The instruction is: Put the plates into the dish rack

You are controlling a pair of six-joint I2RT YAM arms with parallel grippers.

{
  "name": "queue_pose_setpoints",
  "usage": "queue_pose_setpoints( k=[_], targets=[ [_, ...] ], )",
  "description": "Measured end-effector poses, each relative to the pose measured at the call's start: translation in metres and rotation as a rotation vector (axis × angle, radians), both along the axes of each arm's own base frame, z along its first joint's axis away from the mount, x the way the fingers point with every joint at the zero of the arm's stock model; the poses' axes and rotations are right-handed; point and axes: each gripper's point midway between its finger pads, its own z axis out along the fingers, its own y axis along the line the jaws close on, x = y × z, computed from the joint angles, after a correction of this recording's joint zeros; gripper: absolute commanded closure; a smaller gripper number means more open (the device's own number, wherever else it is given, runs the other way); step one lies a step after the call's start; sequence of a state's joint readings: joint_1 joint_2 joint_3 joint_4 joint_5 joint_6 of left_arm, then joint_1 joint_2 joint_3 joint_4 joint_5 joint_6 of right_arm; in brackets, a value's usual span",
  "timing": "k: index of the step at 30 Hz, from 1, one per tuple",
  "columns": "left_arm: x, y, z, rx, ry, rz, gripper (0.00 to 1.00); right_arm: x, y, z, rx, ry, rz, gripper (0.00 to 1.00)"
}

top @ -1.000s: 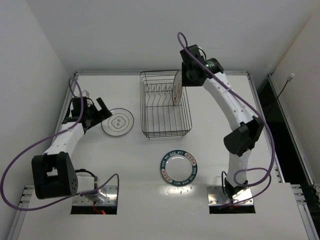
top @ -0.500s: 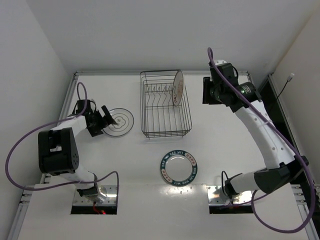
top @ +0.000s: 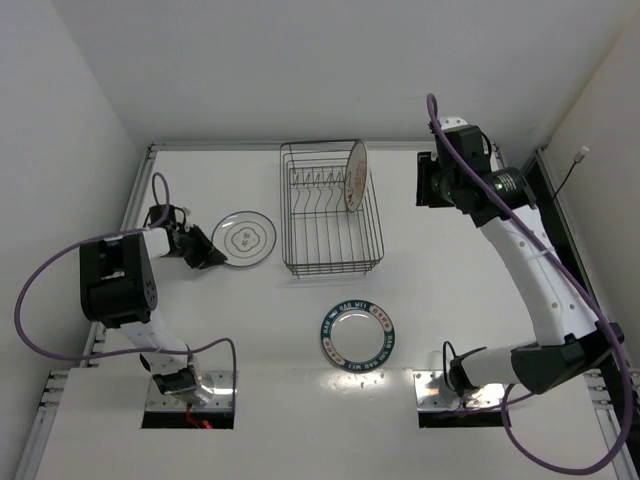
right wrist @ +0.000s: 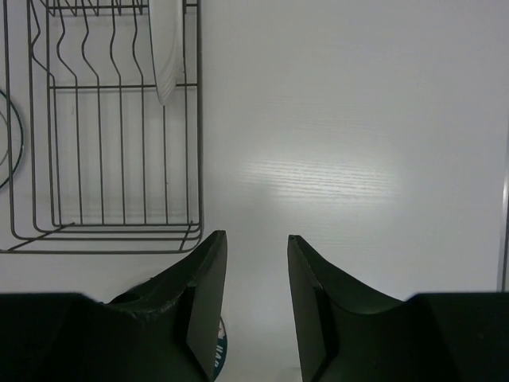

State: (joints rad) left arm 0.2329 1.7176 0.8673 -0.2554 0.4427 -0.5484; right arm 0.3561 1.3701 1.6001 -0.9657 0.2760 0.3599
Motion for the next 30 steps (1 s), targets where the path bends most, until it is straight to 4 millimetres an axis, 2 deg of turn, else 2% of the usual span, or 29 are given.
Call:
queue_pose_setpoints(
  k=[6,11,13,17,23,27,28,30],
  targets=[
    [0.004,-0.013,-0.001,-0.116,-0.006,-0.031,1.0,-0.002,-0.004,0.006,0.004,-0.014,0.006,0.66],
    [0.003,-0.011,0.01,-0.107,-0.044,-0.026,1.0,-0.004,0.004,0.004,0.041,-0.001,0.048,0.66],
    [0.004,-0.008,0.027,-0.077,-0.1,-0.022,1.0,-0.006,0.009,0.002,0.059,0.008,0.07,0.66],
    [0.015,0.001,0.081,0.008,-0.294,-0.014,1.0,-0.007,0.019,-0.006,0.102,0.029,0.114,0.66],
    [0.02,-0.002,0.153,0.046,-0.574,-0.036,1.0,-0.014,0.057,-0.023,0.278,0.074,0.277,0.66],
    [0.013,-0.018,0.179,-0.015,-0.709,-0.085,1.0,-0.02,0.096,-0.036,0.486,0.098,0.426,0.6],
    [0.011,-0.023,0.182,-0.039,-0.73,-0.097,1.0,-0.023,0.106,-0.042,0.553,0.115,0.459,0.56],
    [0.007,-0.033,0.187,-0.095,-0.765,-0.124,1.0,-0.027,0.124,-0.055,0.672,0.138,0.506,0.56]
  ],
)
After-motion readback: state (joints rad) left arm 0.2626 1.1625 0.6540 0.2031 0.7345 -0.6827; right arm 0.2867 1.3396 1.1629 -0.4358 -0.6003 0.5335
